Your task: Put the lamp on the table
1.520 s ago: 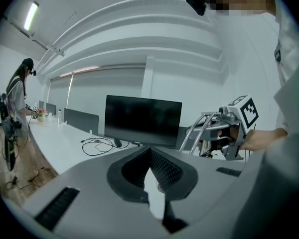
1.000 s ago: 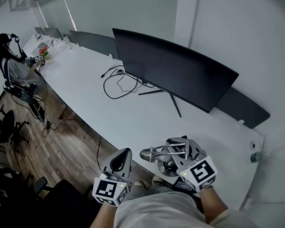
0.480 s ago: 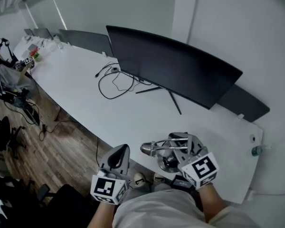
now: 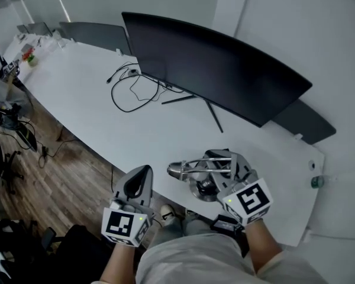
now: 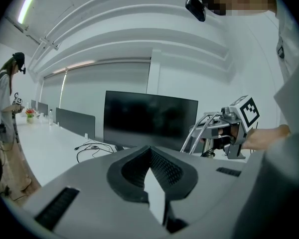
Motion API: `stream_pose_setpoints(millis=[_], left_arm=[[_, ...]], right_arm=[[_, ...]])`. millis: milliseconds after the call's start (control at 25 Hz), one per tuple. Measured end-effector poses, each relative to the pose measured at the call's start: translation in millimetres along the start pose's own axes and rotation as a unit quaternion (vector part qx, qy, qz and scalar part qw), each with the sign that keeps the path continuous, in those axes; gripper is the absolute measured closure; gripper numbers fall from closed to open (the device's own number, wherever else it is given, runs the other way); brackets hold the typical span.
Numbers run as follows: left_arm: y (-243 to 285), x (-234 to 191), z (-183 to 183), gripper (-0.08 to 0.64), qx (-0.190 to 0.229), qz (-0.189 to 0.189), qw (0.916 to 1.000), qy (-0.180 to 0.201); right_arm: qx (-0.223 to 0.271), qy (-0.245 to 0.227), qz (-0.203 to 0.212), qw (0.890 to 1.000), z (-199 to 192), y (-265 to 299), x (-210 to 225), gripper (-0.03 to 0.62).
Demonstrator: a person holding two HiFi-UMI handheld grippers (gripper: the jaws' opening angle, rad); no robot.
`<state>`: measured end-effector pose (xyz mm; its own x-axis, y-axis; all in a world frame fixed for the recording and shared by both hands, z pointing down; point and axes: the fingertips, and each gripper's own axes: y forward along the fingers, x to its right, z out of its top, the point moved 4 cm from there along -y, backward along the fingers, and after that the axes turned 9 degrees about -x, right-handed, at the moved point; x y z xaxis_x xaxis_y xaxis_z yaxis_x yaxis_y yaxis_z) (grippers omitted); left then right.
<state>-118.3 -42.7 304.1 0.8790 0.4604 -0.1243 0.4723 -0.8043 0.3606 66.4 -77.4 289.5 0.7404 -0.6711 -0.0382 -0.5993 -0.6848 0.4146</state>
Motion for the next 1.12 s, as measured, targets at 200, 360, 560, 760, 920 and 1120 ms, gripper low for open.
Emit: stream_pose_setpoints(millis=[200, 360, 560, 760, 920, 1120], left_arm=[[10, -6, 0, 0.558, -0.002, -0.004, 1.0, -0.001], [19, -8, -3, 0.558, -0.008, -0.011, 0.9999, -0.002], [34, -14, -7, 0.558, -0.011, -0.014, 0.9998, -0.006], [46, -19, -7, 0.558, -0.012, -0.014, 0.9998, -0.006], [62, -27, -8, 0.558, -0.012, -0.014, 0.9998, -0.01], [73, -35, -14, 0.558, -0.017, -0.008, 0.9998, -0.007]], right_arm=[[0.001, -0.01, -0.001, 1.0, 5, 11, 6, 0.563], [-0.002, -0.017, -0.001, 1.0, 5, 20, 10, 0.563], [-0.003, -0.009, -0.006, 1.0, 0, 35, 21, 0.563], [-0.005, -0.007, -0.004, 1.0, -3, 47, 27, 0.563], [-0.007, -0.004, -0.002, 1.0, -10, 67, 35, 0.563], [-0.008, -0.01, 0.004, 1.0, -15, 86, 38, 0.563]])
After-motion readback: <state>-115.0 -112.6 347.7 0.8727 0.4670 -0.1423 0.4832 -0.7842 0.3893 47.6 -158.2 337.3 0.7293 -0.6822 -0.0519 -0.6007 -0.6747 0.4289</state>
